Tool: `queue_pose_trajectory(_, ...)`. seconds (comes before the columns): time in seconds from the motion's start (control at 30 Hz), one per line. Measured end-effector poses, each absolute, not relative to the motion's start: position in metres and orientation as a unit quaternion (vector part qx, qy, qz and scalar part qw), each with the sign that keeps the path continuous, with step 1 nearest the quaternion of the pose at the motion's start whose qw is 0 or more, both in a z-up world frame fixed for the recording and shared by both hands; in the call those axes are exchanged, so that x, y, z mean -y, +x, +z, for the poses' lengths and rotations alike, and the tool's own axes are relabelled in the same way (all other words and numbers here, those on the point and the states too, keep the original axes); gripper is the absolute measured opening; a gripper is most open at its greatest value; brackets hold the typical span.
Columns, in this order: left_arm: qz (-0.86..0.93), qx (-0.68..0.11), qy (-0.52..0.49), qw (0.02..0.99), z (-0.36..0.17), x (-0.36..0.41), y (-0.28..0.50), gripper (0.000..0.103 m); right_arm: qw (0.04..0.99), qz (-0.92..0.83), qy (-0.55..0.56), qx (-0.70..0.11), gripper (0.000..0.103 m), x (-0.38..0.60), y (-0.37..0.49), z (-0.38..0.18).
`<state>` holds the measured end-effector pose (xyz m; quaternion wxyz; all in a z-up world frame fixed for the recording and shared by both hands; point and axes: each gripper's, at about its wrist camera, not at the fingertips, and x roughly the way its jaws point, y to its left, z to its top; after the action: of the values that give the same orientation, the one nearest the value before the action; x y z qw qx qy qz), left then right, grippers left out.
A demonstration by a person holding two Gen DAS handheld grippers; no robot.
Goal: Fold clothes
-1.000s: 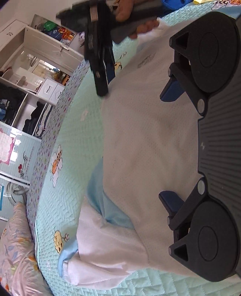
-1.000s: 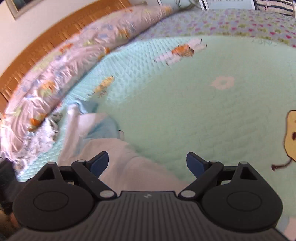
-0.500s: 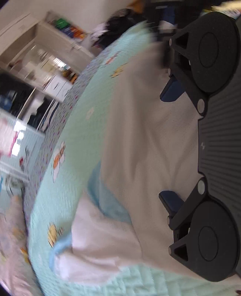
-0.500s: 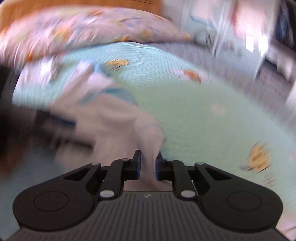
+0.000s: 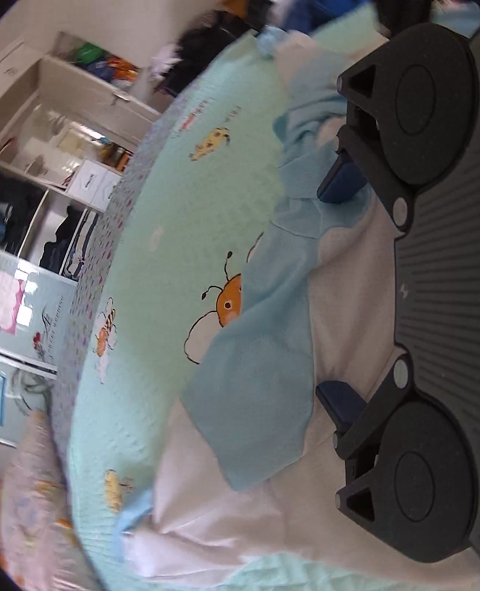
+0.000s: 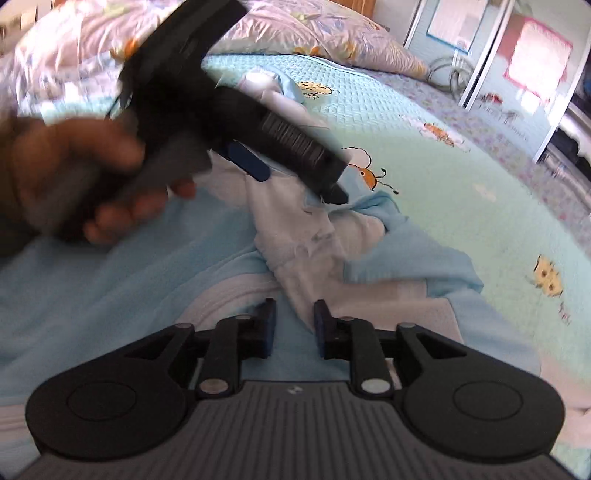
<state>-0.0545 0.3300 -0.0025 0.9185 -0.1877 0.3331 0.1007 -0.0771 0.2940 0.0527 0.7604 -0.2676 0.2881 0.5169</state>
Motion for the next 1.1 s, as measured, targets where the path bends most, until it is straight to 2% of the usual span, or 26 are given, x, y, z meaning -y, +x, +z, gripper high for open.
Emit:
queue_pose_trajectory(0.07, 0.102, -0.333, -0.171, 0.922, -0.004, -0.326, -0.055, 0.102, 0.780, 0.512, -0.183, -0.311, 0.038, -0.282, -0.051, 0.071)
queue_pose_trajectory(0.1, 0.102, -0.333, -0.164, 0.923, -0.004, -0.324, -0.055, 0.102, 0.795, 0.497, -0.133, -0.321, 0.050, -0.277, -0.033, 0.080)
queue_pose_trajectory(0.13, 0.103, -0.333, -0.158, 0.924, -0.004, -0.323, -0.055, 0.102, 0.809, 0.473, -0.097, -0.335, 0.072, -0.275, -0.012, 0.087)
queue_pose_trajectory(0.2, 0.104, -0.334, -0.152, 0.924, -0.004, -0.322, -0.056, 0.102, 0.825, 0.422, -0.061, -0.371, 0.088, -0.280, 0.028, 0.096)
queue_pose_trajectory(0.4, 0.101, -0.333, -0.155, 0.925, -0.004, -0.324, -0.057, 0.102, 0.789, 0.359, -0.097, -0.490, 0.086, -0.324, 0.113, 0.081)
queue_pose_trajectory(0.5, 0.101, -0.332, -0.156, 0.925, -0.005, -0.324, -0.057, 0.102, 0.761, 0.327, -0.103, -0.551, 0.082, -0.333, 0.122, 0.063)
queue_pose_trajectory(0.6, 0.101, -0.332, -0.158, 0.924, -0.004, -0.323, -0.058, 0.102, 0.749, 0.314, -0.098, -0.575, 0.074, -0.333, 0.114, 0.051)
queue_pose_trajectory(0.67, 0.101, -0.332, -0.160, 0.924, -0.004, -0.324, -0.058, 0.102, 0.749, 0.328, -0.091, -0.569, 0.046, -0.327, 0.099, 0.051)
queue_pose_trajectory(0.7, 0.100, -0.332, -0.161, 0.924, -0.003, -0.324, -0.058, 0.102, 0.749, 0.341, -0.084, -0.561, 0.004, -0.326, 0.094, 0.053)
queue_pose_trajectory(0.83, 0.097, -0.324, -0.185, 0.923, -0.002, -0.330, -0.061, 0.102, 0.764, 0.394, -0.118, -0.496, 0.003, -0.334, 0.060, 0.063)
queue_pose_trajectory(1.1, 0.116, -0.285, -0.266, 0.914, 0.002, -0.357, -0.073, 0.102, 0.818, 0.461, -0.198, -0.281, 0.003, -0.324, -0.044, 0.111)
